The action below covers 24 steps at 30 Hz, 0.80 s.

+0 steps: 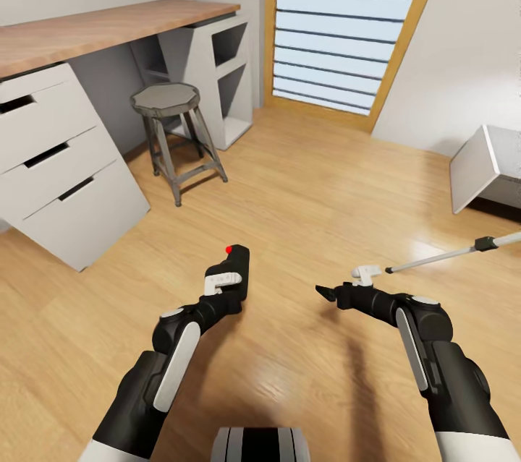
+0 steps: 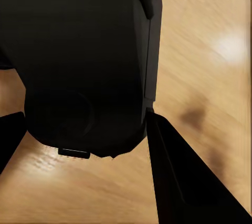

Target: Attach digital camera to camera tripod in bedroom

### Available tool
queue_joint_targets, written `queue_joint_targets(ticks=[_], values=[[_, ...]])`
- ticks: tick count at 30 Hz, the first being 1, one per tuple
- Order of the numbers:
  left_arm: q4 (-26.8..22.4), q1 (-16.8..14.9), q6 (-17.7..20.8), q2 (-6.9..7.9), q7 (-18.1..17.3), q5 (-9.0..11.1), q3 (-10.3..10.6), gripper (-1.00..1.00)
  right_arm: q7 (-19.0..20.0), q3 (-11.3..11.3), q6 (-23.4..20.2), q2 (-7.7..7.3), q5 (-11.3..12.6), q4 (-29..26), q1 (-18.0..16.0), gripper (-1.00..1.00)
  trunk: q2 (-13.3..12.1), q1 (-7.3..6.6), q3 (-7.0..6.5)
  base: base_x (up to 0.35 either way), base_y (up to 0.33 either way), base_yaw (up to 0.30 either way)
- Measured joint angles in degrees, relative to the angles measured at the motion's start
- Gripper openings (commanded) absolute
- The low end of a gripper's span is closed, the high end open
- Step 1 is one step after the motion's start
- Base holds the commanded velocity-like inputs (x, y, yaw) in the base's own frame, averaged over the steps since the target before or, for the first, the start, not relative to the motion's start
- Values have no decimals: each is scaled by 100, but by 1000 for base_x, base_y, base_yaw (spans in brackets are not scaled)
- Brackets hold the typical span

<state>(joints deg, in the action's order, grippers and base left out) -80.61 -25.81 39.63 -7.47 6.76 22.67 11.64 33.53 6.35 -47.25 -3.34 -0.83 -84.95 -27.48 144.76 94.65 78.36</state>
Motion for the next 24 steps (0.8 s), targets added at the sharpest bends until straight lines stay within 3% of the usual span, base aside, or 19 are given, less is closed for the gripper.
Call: queue_joint_targets(ticks=[18, 24], values=[[197, 0, -18, 0, -16, 154, 0, -100, 1, -2, 6, 20, 22, 9, 0, 100, -24, -46, -399, 0, 0, 0], [236, 0, -228, 0, -9, 167, 1, -100, 1, 0, 9, 18, 22, 9, 0, 100, -32, -62, -532, 0, 0, 0]])
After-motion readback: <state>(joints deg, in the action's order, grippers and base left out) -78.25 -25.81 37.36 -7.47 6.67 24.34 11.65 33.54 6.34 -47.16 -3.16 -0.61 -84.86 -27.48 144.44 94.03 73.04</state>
